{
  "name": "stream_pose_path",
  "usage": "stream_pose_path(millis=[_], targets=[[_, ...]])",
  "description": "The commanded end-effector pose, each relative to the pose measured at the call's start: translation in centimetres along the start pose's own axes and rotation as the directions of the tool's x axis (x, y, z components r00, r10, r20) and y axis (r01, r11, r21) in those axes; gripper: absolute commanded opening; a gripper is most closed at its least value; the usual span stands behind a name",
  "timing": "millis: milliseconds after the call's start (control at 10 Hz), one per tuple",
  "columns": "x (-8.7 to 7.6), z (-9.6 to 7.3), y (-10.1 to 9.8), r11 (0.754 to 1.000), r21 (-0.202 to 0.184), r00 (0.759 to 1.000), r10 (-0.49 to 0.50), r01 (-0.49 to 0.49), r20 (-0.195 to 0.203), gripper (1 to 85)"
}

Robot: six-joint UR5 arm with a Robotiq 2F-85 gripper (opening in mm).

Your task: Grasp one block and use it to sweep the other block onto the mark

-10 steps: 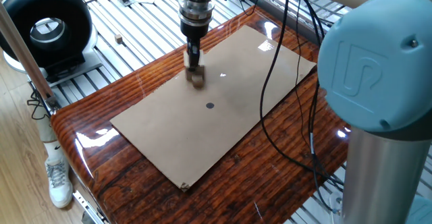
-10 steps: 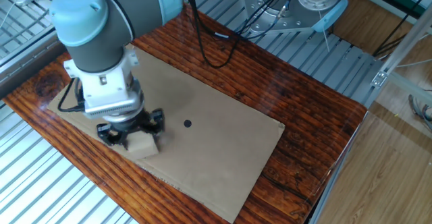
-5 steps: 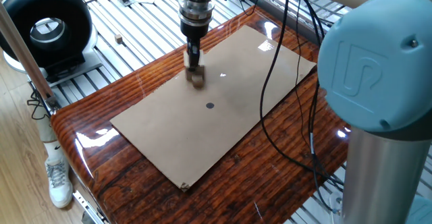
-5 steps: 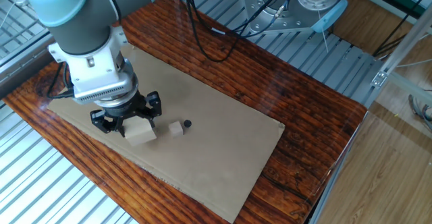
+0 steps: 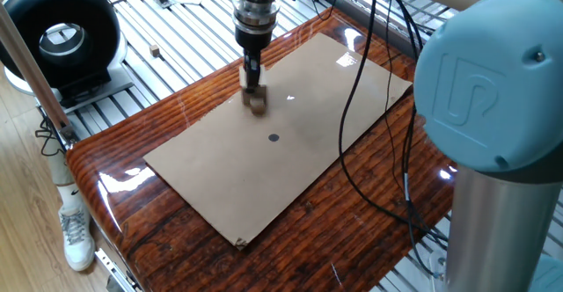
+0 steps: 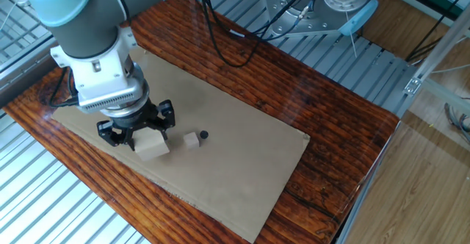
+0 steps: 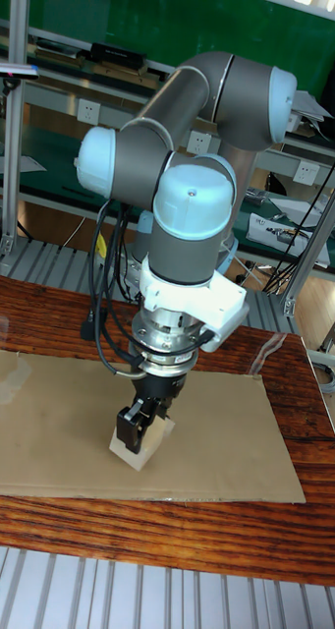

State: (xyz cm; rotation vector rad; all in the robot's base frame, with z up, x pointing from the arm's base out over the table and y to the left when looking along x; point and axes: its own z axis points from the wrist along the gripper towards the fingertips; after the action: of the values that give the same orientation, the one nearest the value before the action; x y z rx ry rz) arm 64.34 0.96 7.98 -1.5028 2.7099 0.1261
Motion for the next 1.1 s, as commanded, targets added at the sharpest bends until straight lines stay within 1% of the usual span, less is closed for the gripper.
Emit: stream_pose_path(millis=[0, 200, 600, 800, 1000], targets=[[-1.2, 1.7, -0.6, 1.000, 0.009, 0.999, 0.018, -0.018, 0.040, 37.7], [-1.7, 2.8, -0.7, 0.999, 0.012, 0.998, 0.032, -0.032, 0.054, 37.7], [-1.8, 3.4, -0.6, 0.999, 0.022, 0.997, 0.045, -0.046, 0.058, 37.7], [-2.0, 3.7, -0.1, 0.998, 0.009, 0.996, 0.055, -0.056, 0.072, 37.7], [-1.9, 3.9, 0.0, 0.998, 0.012, 0.996, 0.055, -0.056, 0.070, 38.3]])
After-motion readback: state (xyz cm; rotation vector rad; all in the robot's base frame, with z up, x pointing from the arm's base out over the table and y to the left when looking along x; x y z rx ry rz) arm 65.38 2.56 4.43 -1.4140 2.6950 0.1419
